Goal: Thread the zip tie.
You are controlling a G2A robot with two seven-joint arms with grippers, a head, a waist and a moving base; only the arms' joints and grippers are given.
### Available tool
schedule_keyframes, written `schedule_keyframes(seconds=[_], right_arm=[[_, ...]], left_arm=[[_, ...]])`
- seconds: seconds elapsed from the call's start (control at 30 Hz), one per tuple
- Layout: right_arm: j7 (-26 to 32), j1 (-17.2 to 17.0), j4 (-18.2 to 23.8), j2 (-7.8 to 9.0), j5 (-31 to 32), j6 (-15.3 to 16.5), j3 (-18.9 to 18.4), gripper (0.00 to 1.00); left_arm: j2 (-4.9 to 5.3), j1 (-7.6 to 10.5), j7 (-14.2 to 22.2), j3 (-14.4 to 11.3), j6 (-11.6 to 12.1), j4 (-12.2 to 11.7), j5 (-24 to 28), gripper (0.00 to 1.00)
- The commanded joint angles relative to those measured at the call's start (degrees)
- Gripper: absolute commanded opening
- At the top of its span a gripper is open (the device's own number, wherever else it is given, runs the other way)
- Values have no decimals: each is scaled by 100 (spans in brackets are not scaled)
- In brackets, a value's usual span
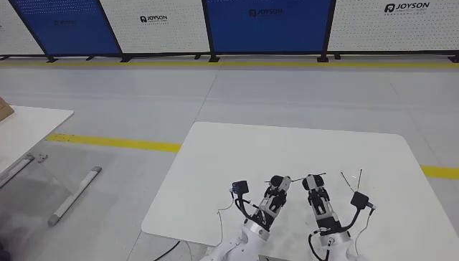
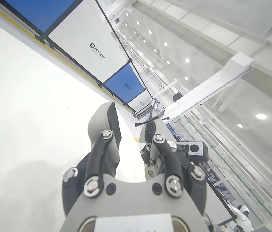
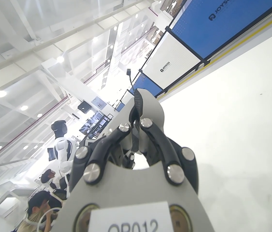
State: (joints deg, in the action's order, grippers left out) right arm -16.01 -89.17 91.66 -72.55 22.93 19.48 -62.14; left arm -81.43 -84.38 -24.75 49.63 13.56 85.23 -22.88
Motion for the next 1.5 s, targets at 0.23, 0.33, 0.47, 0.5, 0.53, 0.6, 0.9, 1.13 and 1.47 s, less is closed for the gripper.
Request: schedule_keyframes(seconds=[0.23,0.33,0.47,0.5,0.53,0.6,0.9,1.13,1.47], right_arm=[[-5,-1,-15,-5,30,0,21,0],[-12,-4,-11,-4,15,0,15,0],[-3,4,-12,-2,-9,0,9,0],[-2,6,-11,-2,-12,0,10,0],[-3,6,-10,-2,-14,0,11,0],[-2,6,-3,0,-12,0,13,0],[227,7,13,18,-79,0,16,0],[598,-7,133,71,-397,0,-64,0],[1023,5,173,129,-692,0,-106,0]], left_arm=[[-16,-4,39,11,-33,23,25,10],[-22,-6,37,14,-39,23,22,9],[-27,-17,27,23,-25,29,17,0],[-28,-23,22,25,-19,31,17,0],[-29,-25,20,27,-14,33,17,0],[-32,-33,15,30,1,38,20,0],[-42,-41,-51,34,55,41,-110,0],[-43,-47,-38,28,65,23,-247,0],[-53,-56,-90,22,75,20,-382,0]])
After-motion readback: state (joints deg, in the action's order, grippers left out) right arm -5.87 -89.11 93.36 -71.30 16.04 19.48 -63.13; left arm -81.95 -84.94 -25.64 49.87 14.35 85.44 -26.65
